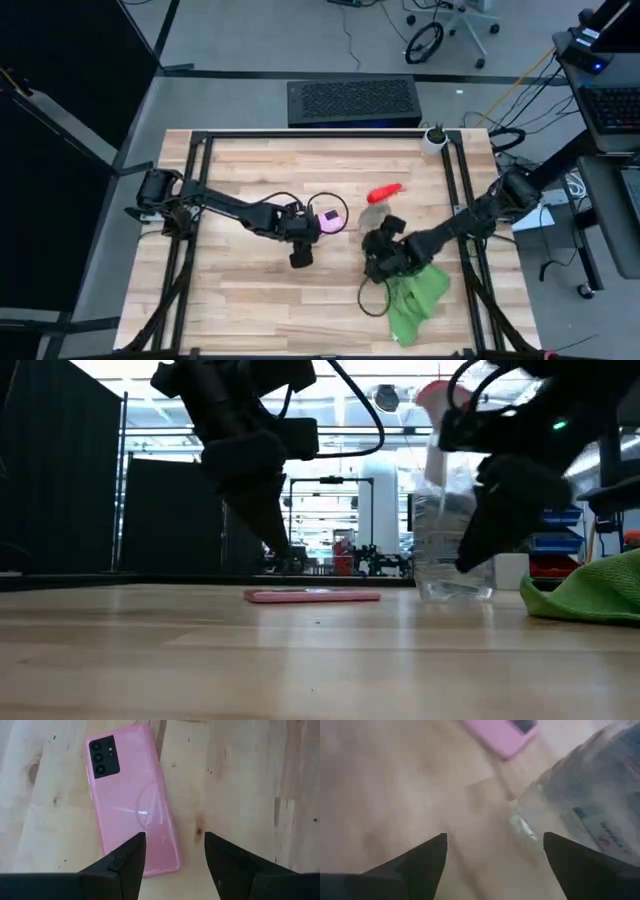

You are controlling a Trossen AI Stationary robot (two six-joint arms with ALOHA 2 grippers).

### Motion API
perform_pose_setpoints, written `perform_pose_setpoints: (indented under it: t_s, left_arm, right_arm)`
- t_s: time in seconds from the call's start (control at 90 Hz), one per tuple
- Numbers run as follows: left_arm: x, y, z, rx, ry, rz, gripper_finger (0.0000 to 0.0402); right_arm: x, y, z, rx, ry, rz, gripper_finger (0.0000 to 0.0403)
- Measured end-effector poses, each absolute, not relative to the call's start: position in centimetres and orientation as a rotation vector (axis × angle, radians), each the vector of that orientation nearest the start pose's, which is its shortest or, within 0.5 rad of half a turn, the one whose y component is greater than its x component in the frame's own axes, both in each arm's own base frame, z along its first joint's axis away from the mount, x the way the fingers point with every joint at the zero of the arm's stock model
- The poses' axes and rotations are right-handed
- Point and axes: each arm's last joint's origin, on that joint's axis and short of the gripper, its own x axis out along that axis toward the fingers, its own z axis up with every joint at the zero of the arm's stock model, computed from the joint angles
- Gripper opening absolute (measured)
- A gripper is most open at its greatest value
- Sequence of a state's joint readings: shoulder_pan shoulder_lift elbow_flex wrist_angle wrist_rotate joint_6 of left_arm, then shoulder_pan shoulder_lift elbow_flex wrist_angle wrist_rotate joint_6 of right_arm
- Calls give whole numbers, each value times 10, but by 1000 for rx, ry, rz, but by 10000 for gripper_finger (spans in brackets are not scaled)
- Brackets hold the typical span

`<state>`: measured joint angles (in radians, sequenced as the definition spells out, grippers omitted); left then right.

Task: Apply microfiber cloth
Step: Spray the back of the cellphone with the cleaning bottle, then wipe the back and front of the cellphone with the green microfiber cloth

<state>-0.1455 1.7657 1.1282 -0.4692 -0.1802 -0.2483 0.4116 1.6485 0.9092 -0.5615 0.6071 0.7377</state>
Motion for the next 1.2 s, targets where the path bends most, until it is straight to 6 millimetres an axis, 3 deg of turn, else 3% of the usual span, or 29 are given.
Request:
perform_pose_setpoints:
  t_s: [0.167,0.289,0.489,0.644,0.8,0.933,1.2]
  left_arm:
    - [346,-45,180,-45,1059,164,184]
    - [345,-45,180,-45,1061,164,184]
    - [345,-48,179,-42,1065,160,184]
    - [345,-48,179,-42,1065,158,184]
    - [344,-45,177,-35,1064,160,184]
    - [338,-36,163,-64,1066,197,184]
    - [324,-26,135,-117,1022,264,184]
  right_arm:
    - [267,74,158,-30,1074,-624,313]
    - [256,70,175,24,1163,-523,313]
    - [219,94,212,323,1240,-341,313]
    - [198,129,220,466,1255,-245,313]
    - [185,160,204,472,1309,-277,313]
    - [185,179,184,445,1325,-309,313]
    - [192,197,149,391,1356,-326,307]
